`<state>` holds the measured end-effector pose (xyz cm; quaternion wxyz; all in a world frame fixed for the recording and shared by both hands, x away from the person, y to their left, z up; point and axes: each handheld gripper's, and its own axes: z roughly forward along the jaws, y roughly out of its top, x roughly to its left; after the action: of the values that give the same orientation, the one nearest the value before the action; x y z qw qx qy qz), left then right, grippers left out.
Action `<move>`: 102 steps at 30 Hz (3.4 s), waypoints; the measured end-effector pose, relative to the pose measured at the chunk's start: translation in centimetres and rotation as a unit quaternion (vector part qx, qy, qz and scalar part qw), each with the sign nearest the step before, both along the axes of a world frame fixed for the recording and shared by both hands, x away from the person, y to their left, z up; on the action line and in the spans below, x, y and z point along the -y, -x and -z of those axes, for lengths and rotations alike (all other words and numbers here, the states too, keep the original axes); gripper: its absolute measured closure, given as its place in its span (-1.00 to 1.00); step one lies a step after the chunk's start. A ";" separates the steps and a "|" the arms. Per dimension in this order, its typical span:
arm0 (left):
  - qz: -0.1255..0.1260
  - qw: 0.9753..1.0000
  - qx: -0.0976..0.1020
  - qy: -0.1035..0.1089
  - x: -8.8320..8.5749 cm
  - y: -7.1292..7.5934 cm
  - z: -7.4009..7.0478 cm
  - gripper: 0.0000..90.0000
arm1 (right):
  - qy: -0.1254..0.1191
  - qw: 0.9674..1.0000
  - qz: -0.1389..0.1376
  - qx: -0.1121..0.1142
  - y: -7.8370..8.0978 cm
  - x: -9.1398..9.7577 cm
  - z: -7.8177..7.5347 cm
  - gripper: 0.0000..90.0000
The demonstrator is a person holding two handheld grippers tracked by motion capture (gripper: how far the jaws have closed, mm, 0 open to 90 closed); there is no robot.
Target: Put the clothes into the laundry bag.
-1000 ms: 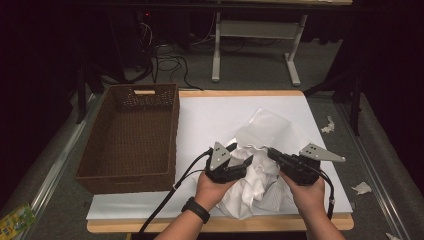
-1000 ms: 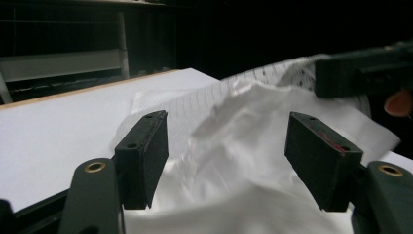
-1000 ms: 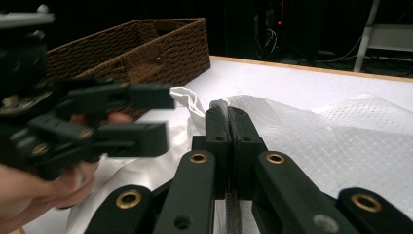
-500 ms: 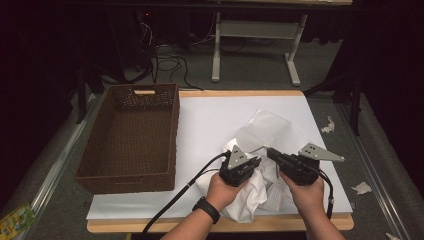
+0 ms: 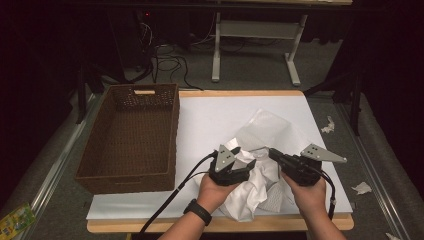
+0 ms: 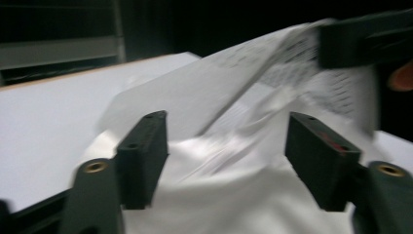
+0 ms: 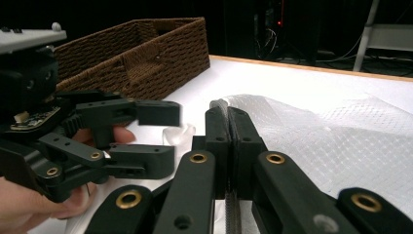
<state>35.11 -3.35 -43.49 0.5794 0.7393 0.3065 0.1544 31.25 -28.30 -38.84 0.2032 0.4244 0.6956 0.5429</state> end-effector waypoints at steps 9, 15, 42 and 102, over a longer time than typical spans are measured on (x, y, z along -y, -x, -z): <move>-0.014 0.997 -0.070 -0.022 -1.4 -0.8 3.4 -0.62 | 0.002 1.000 -0.001 -0.001 -0.2 -0.2 0.1 0.98; 0.003 0.997 -0.076 -0.030 -1.0 -1.2 3.8 0.05 | 0.003 1.000 -0.001 -0.001 -0.2 -0.2 0.2 0.98; 0.033 0.998 -0.053 -0.006 4.4 -1.7 0.7 0.41 | -0.011 1.000 -0.018 -0.003 0.1 -0.5 0.1 0.98; 0.015 0.997 -0.055 -0.060 4.9 -0.3 2.2 0.85 | -0.026 0.998 -0.048 -0.009 -0.1 -2.1 0.2 0.99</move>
<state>35.38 -8.24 -45.69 0.5188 0.7843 0.3171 0.1229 31.40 -26.20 -39.09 0.1595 0.4004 0.7029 0.5659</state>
